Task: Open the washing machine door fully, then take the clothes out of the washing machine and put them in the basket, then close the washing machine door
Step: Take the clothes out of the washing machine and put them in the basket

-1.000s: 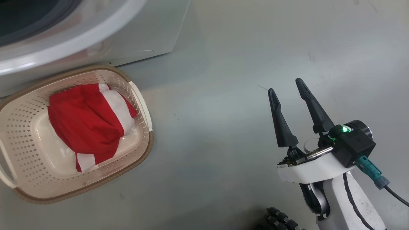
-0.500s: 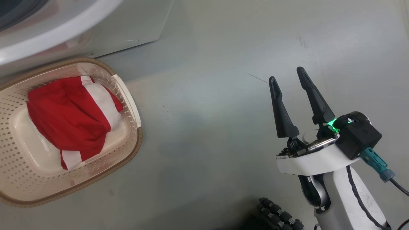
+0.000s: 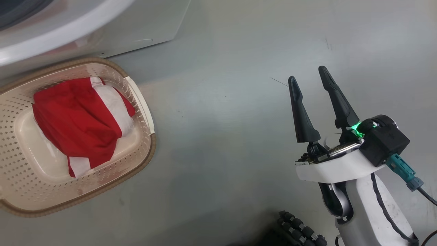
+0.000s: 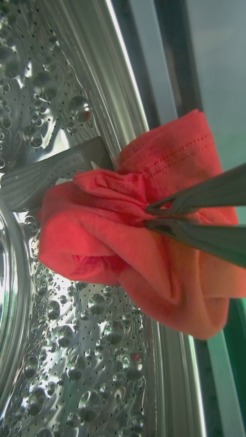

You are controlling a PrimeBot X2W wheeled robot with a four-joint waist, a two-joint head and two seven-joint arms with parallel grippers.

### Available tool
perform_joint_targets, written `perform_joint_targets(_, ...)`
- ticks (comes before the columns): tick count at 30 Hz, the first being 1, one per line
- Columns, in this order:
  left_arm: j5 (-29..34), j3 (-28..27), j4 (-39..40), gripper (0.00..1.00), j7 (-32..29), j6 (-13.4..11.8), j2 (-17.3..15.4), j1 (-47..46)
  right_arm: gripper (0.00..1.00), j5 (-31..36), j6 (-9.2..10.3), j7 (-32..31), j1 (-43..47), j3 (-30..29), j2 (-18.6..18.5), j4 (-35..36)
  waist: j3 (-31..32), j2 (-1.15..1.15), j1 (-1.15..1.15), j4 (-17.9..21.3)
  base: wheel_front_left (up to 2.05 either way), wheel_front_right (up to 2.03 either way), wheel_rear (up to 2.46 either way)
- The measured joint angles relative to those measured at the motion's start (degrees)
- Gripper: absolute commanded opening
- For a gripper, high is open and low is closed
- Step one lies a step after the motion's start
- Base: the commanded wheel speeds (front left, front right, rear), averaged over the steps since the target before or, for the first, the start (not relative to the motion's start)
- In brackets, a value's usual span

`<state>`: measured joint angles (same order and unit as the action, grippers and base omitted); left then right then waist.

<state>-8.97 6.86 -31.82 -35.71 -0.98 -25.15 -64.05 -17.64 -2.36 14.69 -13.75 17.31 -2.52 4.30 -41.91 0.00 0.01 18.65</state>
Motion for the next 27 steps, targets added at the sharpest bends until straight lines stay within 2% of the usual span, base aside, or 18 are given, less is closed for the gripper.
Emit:
perform_joint_targets(7,0.51,1.71,0.49,0.0,3.81,0.38,1.74,-0.8,1.0,0.62,0.51,0.0,-0.18,-1.81,-0.07,-0.07,0.1,0.0,0.0,-1.36,0.0,0.0,0.0)
perform_joint_targets(17,0.03,1.3,1.57,0.0,11.87,0.29,4.31,-0.79,1.0,2.25,0.48,0.0,-0.47,-2.87,-0.04,-0.43,0.89,0.0,0.0,-4.06,0.0,0.0,0.0)
perform_joint_targets(27,-2.77,-0.67,4.35,0.0,24.18,-0.9,8.73,4.38,1.0,3.74,0.44,0.0,-0.58,-4.03,-0.05,-1.08,3.01,0.0,-0.01,-6.7,0.0,0.0,0.0)
